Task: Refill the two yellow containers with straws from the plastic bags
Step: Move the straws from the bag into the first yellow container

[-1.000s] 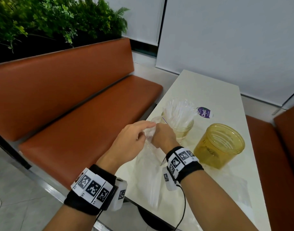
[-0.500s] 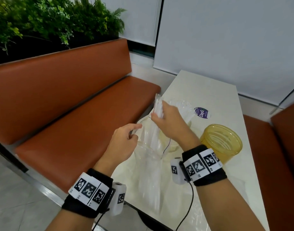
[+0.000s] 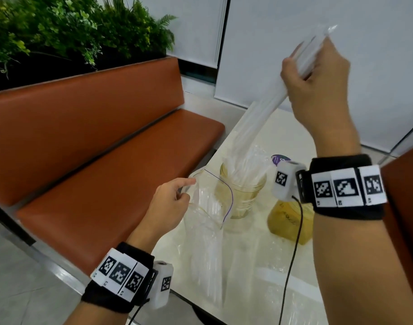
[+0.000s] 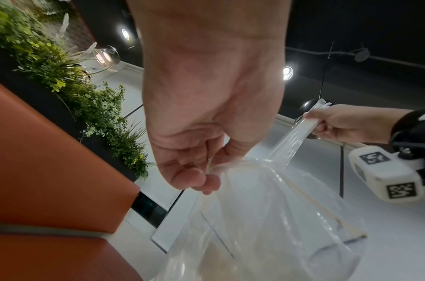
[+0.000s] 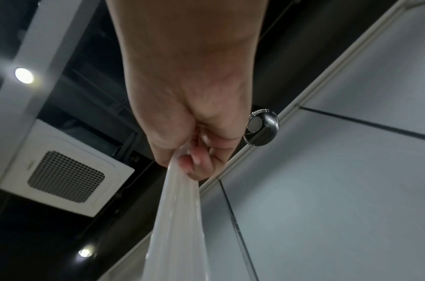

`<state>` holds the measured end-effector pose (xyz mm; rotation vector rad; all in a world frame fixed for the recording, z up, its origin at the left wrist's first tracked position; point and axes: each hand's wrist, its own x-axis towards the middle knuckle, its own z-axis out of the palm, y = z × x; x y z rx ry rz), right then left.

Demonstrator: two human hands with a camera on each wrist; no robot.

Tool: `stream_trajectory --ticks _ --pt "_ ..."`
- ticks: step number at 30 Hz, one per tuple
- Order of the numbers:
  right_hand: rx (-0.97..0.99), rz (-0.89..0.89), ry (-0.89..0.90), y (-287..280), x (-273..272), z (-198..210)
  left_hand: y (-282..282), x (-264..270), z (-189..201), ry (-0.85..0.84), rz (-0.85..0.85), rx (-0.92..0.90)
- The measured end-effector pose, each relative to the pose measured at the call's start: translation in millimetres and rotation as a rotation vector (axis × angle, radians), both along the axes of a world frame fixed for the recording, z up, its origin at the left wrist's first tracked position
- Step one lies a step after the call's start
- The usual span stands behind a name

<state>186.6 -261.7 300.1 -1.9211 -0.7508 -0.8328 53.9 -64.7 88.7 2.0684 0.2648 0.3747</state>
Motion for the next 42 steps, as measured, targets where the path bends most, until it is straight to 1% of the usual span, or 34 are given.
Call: stream_trajectory --ticks 2,5,8,13,15,17,19,21,24,26,28,31,33,35,37,38,39,40,42 --pt "-0.038 -0.058 -0.034 -4.6 19.3 0.1 -1.0 0.8 -0.7 -0.003 0.002 -0.007" --pt "-0.159 -0.106 0.010 2.9 48.6 -24.1 -0.7 3.8 -3.5 0.002 0.002 0.011" --pt "-0.291 -0.141 0.128 13.8 66.3 -68.2 -0.6 7.7 -5.7 0.011 -0.015 0.027" --pt "-0.371 -0.204 0.340 16.2 74.1 -141.9 -0.4 9.3 -7.5 -0.002 -0.026 0.024" --pt "-0.382 -0.247 0.413 13.8 75.3 -164.2 1.1 8.4 -7.9 0.000 -0.028 0.024" --pt "-0.416 -0.294 0.464 10.6 76.3 -176.9 2.3 7.2 -8.1 0.003 -0.035 0.021" --pt "-0.455 -0.353 0.492 8.0 76.6 -177.0 3.3 7.1 -8.5 0.000 -0.037 0.018" --pt "-0.425 -0.402 0.505 7.2 77.4 -166.2 4.6 8.3 -9.2 -0.008 -0.033 0.029" --pt "-0.333 -0.389 0.479 9.2 78.9 -143.0 6.1 10.4 -9.5 -0.008 -0.035 0.031" --pt "-0.295 -0.366 0.428 12.7 77.2 -136.2 6.8 11.3 -9.5 0.002 -0.041 0.035" --pt "-0.315 -0.376 0.412 15.1 73.8 -140.8 7.5 11.0 -9.9 0.009 -0.046 0.041" --pt "-0.380 -0.366 0.502 15.6 69.7 -162.0 8.7 9.3 -10.5 0.012 -0.048 0.042" --pt "-0.368 -0.332 0.542 13.9 68.6 -172.8 9.7 8.1 -11.0 0.015 -0.052 0.034" --pt "-0.322 -0.319 0.473 12.5 69.3 -173.9 10.4 7.6 -11.4 0.020 -0.053 0.029" --pt "-0.320 -0.311 0.308 12.5 71.9 -171.6 10.2 7.6 -11.1 0.024 -0.054 0.026" --pt "-0.336 -0.294 0.244 13.5 74.2 -171.7 9.6 7.4 -10.4 0.027 -0.056 0.027" --pt "-0.370 -0.268 0.234 14.6 76.0 -171.4 8.8 6.9 -9.0 0.028 -0.060 0.027" --pt "-0.429 -0.233 0.275 15.3 75.8 -171.1 7.7 6.2 -7.4 0.030 -0.066 0.026" --pt "-0.637 -0.199 0.450 15.9 74.3 -174.2 5.3 4.4 -4.1 0.031 -0.075 0.028"
